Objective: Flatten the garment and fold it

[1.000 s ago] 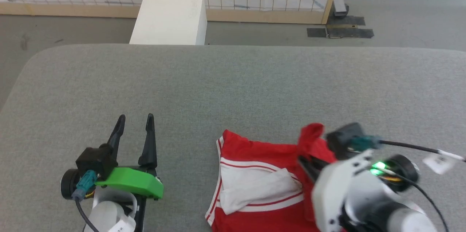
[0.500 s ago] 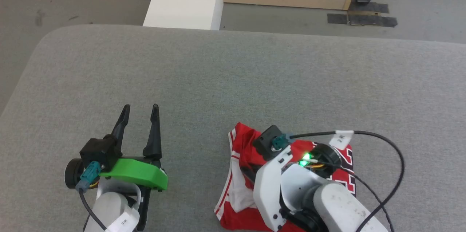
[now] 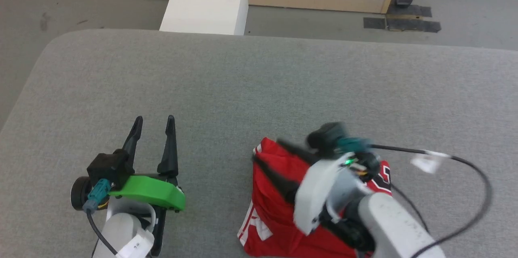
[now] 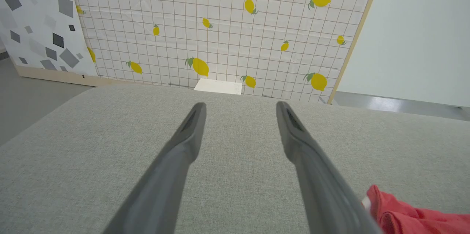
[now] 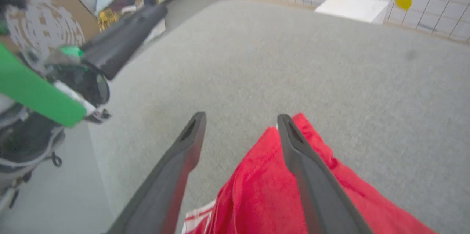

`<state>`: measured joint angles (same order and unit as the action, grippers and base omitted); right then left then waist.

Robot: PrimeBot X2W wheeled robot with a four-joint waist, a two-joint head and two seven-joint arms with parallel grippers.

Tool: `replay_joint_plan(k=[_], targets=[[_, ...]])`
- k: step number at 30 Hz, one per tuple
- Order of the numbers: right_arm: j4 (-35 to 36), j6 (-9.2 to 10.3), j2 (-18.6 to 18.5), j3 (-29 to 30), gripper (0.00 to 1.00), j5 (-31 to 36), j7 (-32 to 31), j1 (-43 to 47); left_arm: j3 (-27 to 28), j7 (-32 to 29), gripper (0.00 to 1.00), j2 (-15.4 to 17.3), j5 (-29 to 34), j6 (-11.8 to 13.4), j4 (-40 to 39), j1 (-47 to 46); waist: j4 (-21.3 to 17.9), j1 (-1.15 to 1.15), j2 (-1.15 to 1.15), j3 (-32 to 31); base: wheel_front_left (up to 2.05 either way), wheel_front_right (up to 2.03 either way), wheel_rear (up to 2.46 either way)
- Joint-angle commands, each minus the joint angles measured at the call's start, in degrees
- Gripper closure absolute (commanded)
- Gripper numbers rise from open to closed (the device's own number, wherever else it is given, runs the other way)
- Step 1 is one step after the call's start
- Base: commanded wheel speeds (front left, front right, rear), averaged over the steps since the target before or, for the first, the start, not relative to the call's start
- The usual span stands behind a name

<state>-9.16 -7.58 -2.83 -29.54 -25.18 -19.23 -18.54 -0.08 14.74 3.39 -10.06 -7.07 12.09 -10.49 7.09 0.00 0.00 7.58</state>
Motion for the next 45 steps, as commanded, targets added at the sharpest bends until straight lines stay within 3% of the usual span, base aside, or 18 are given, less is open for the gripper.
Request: replay_joint_plan(k=[1,9,10,13,19,24,32,38,39,41,43,44,45], targets=[[1.46,0.09,-0.05,1.49,0.00,-0.72,3.20,1.37,0.33,0.26,0.00,-0.32,0.12,-0.36,-0.07,0.12,-0.86,0.00,0.00,-0.88,0.00,0.00,0.00],[9.69,0.09,-0.05,15.19,0.00,2.07,20.58,10.36,0.89,0.26,0.00,-0.28,0.60,-0.38,-0.37,1.70,-2.92,0.00,0.00,-3.01,0.00,0.00,0.00],[11.07,0.09,-0.05,20.79,0.00,3.19,24.89,14.77,0.77,0.26,0.00,-0.29,0.64,-0.39,-0.54,2.07,-3.27,0.00,0.00,-3.44,0.00,0.00,0.00],[9.61,0.09,-0.05,24.70,0.00,3.85,24.83,18.20,0.65,0.26,0.00,-0.30,0.62,-0.39,-0.69,2.31,-3.44,0.00,0.00,-3.73,0.00,0.00,0.00],[5.17,0.09,-0.05,28.86,0.00,3.33,17.98,22.34,0.16,0.26,0.00,-0.33,0.59,-0.40,-0.69,2.58,-3.30,0.00,0.00,-4.22,0.00,0.00,0.00],[1.89,0.09,-0.05,30.02,0.00,4.77,6.99,23.17,-0.18,0.26,0.00,-0.28,0.49,-0.41,-0.64,2.74,-2.93,0.00,0.00,-4.39,0.00,0.00,0.00],[-2.41,0.09,-0.05,29.30,0.00,2.13,-3.90,21.13,-0.51,0.26,0.00,-0.20,0.32,-0.41,-0.55,2.87,-2.06,0.00,0.00,-4.13,0.00,0.00,0.00],[-5.49,0.09,-0.05,26.91,0.00,0.55,-8.68,19.18,-0.72,0.26,0.00,-0.19,0.20,-0.41,-0.39,2.68,-1.43,0.00,0.00,-3.69,0.00,0.00,0.00],[-5.73,0.09,-0.05,26.41,0.15,0.54,-9.39,18.88,-0.74,0.26,0.00,-0.19,0.19,-0.41,-0.36,2.62,-1.34,0.00,0.00,-3.57,0.00,0.00,0.00],[-5.81,0.09,-0.05,26.07,0.62,0.55,-9.97,18.52,-0.72,0.26,0.00,-0.19,0.18,-0.41,-0.35,2.55,-1.23,0.00,0.00,-3.47,0.00,0.00,0.00],[-5.49,0.09,-0.05,26.03,0.92,0.93,-9.90,18.13,-0.58,0.26,0.00,-0.21,0.16,-0.41,-0.33,2.55,-1.20,0.00,0.00,-3.40,0.00,0.00,0.00],[-5.24,0.09,-0.05,26.05,1.00,1.16,-9.67,17.94,-0.51,0.26,0.00,-0.21,0.16,-0.41,-0.33,2.55,-1.23,0.00,0.00,-3.35,0.00,0.00,0.00],[-4.91,0.09,-0.05,25.97,1.00,1.64,-9.44,17.70,-0.41,0.26,0.00,-0.22,0.15,-0.41,-0.33,2.57,-1.30,0.00,0.00,-3.29,0.00,0.00,0.00]])
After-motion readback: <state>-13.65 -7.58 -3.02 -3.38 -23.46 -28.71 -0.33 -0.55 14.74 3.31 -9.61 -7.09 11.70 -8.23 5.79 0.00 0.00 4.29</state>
